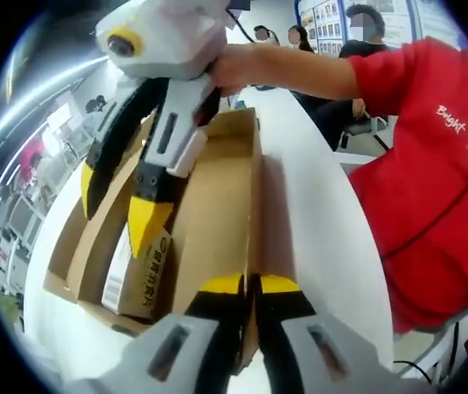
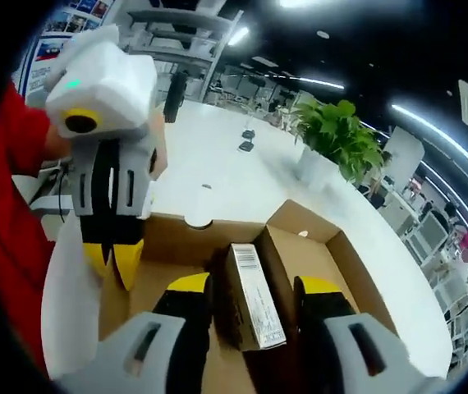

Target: Operate the shoe box by opening the lid, removing the specified soft item, and placing it in the target area until the item is outside and the box remains undamaged.

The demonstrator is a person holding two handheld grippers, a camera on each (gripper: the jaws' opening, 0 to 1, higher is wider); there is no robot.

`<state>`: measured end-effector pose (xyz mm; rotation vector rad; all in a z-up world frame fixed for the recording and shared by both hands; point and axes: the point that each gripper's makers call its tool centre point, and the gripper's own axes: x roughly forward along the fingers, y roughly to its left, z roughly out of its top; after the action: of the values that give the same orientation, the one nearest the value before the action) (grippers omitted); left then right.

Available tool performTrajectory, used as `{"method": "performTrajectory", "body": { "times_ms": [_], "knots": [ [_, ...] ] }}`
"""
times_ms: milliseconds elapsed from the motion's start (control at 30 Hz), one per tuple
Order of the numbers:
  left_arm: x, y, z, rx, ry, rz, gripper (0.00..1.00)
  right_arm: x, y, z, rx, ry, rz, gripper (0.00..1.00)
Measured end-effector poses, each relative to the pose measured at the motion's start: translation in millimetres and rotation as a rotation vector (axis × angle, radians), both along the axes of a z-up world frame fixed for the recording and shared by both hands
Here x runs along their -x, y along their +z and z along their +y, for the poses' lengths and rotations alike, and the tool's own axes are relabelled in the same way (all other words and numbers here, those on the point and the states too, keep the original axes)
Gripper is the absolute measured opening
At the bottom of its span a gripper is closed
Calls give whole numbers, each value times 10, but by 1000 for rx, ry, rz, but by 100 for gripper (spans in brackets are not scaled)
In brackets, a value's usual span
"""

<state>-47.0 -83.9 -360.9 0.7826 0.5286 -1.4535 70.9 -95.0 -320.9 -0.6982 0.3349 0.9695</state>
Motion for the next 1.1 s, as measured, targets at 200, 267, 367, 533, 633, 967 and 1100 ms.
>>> {"method": "performTrajectory", "body": {
  "times_ms": [200, 267, 367, 533, 633, 967, 1100],
  "knots": [
    [-12, -5, 6, 1, -2, 1, 5, -84, -137, 19, 77, 30, 35, 42],
    [-12, -5, 6, 1, -2, 1, 5, -104, -187, 2, 107, 25, 35, 42],
    [-10, -5, 4, 1, -2, 1, 5, -143, -199, -4, 118, 20, 30, 42],
    [-3, 0, -3, -1, -2, 3, 5, -210, -216, -32, 127, 26, 36, 42],
    [-6, -2, -2, -1, -3, 1, 5, -237, -221, -20, 126, 33, 42, 41],
    [-12, 1, -2, 9, 0, -11, 5, -318, -312, 21, 209, 60, 14, 43],
    [-13, -12, -1, 4, -1, -8, 4, -302, -310, 12, 223, 49, -12, 41]
  ]
}}
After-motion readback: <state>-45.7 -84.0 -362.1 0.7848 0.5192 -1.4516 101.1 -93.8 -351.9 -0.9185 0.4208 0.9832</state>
